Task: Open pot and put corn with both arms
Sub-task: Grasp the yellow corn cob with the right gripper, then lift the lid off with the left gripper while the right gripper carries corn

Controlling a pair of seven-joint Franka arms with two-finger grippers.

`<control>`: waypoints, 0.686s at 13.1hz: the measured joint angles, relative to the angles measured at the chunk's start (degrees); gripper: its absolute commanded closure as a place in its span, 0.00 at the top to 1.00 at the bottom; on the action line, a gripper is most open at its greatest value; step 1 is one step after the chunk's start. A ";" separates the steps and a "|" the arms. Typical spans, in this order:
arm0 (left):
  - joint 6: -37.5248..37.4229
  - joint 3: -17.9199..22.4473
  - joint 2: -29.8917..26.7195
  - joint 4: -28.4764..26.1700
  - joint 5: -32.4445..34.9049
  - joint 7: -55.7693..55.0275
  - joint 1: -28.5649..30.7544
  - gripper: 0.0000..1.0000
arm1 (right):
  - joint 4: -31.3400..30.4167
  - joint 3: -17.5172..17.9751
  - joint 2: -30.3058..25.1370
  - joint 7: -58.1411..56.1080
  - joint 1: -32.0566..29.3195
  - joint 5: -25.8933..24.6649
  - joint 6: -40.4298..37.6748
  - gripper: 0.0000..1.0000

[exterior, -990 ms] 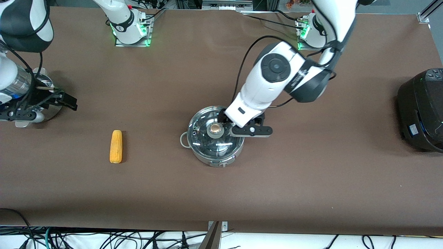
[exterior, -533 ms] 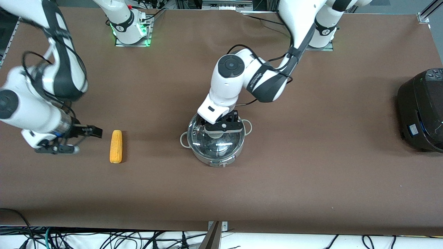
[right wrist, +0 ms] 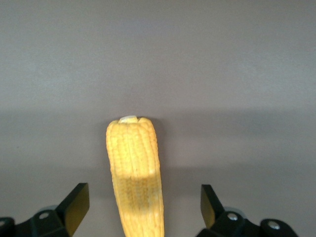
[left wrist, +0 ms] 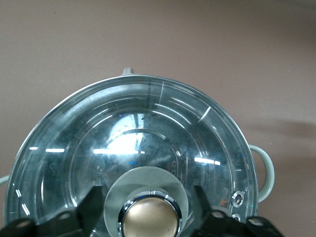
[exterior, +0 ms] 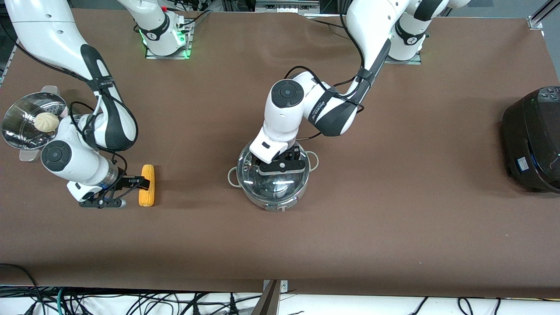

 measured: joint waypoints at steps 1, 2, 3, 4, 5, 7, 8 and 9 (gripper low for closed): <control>-0.03 0.02 -0.02 0.22 0.06 0.00 -0.06 0.36 | -0.78 0.00 0.26 0.00 0.00 0.00 1.87 1.00; 0.01 0.03 -0.02 0.44 0.14 0.00 -0.29 0.32 | -1.51 0.00 0.58 0.00 -0.01 0.00 3.72 1.00; -0.02 0.16 0.00 0.48 0.33 0.00 -0.44 0.31 | -2.27 -0.01 0.86 0.00 -0.03 0.00 5.61 1.00; -0.04 0.19 0.00 0.49 0.33 0.00 -0.44 0.30 | -3.05 -0.02 1.06 0.00 -0.04 0.00 7.37 1.00; -0.08 0.19 0.00 0.50 0.33 0.00 -0.45 0.28 | -3.78 -0.02 1.22 0.00 -0.04 0.00 9.17 1.00; -0.42 0.18 0.00 0.63 0.33 0.00 -0.46 0.25 | -4.94 -0.03 1.52 0.00 -0.05 0.00 12.35 1.00; -0.90 0.18 0.00 0.83 0.33 0.00 -0.46 0.25 | -5.44 -0.03 1.77 0.00 -0.05 0.00 13.81 1.00; -1.65 0.16 0.00 1.24 0.32 0.00 -0.47 0.25 | -5.84 -0.03 2.14 0.00 -0.05 0.00 15.32 0.91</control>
